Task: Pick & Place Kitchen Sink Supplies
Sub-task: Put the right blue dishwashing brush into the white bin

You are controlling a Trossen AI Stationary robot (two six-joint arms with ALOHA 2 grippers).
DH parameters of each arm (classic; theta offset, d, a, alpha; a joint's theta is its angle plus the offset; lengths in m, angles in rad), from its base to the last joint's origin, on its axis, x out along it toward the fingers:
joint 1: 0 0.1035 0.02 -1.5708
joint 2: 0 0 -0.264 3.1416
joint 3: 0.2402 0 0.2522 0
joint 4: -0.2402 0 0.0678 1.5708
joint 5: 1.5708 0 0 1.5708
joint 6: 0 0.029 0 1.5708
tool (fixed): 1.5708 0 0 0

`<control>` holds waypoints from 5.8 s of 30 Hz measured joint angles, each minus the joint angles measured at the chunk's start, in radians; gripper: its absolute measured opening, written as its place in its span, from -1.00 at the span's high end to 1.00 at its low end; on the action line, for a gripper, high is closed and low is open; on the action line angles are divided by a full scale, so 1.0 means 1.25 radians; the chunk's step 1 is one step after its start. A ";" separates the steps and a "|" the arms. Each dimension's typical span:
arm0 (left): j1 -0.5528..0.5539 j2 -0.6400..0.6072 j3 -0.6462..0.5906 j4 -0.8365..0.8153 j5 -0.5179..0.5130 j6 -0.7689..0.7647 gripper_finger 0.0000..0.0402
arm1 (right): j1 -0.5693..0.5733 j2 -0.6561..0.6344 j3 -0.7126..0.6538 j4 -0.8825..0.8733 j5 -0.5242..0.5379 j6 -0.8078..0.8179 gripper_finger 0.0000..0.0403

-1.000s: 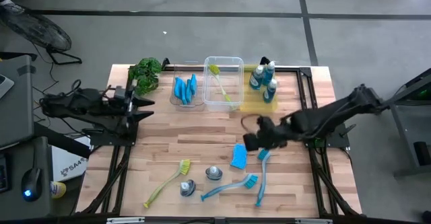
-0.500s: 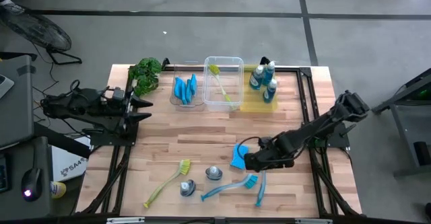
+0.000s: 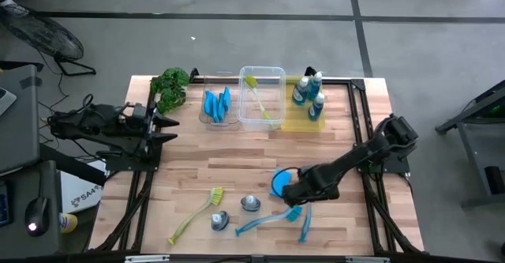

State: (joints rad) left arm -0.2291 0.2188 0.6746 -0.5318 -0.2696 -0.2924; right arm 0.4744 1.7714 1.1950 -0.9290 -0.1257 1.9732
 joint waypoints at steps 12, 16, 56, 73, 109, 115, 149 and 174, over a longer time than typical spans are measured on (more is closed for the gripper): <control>0.000 0.000 0.000 -0.002 0.000 0.000 -0.06 | -0.002 0.006 -0.115 0.124 -0.002 0.030 -0.21; 0.000 0.000 0.000 -0.002 0.000 -0.002 -0.06 | -0.003 0.004 -0.151 0.180 -0.002 0.036 -0.20; 0.000 0.000 0.000 -0.002 -0.016 -0.021 -0.06 | -0.077 -0.061 -0.148 0.075 0.088 -0.099 0.63; 0.000 0.000 0.000 -0.001 -0.016 -0.021 -0.06 | -0.155 -0.302 -0.058 -0.039 0.351 -0.245 0.63; 0.000 0.000 0.001 -0.001 -0.122 -0.166 -0.06 | -0.747 -0.283 0.159 0.457 0.013 -1.276 0.64; 0.000 0.000 0.001 -0.001 -0.124 -0.193 -0.06 | -0.797 -0.205 0.183 0.506 -0.133 -1.260 0.64; 0.000 0.000 0.001 -0.056 -0.155 -0.297 -0.06 | -0.928 0.259 0.720 0.053 -0.290 -1.241 0.61; 0.000 0.000 0.001 -0.063 -0.153 -0.297 -0.06 | -0.890 0.259 0.717 0.094 -0.073 -1.237 0.59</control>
State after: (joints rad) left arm -0.2291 0.2192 0.6754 -0.6102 -0.4614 -0.6632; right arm -0.6381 2.0956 2.0911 -0.8114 -0.2165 0.4266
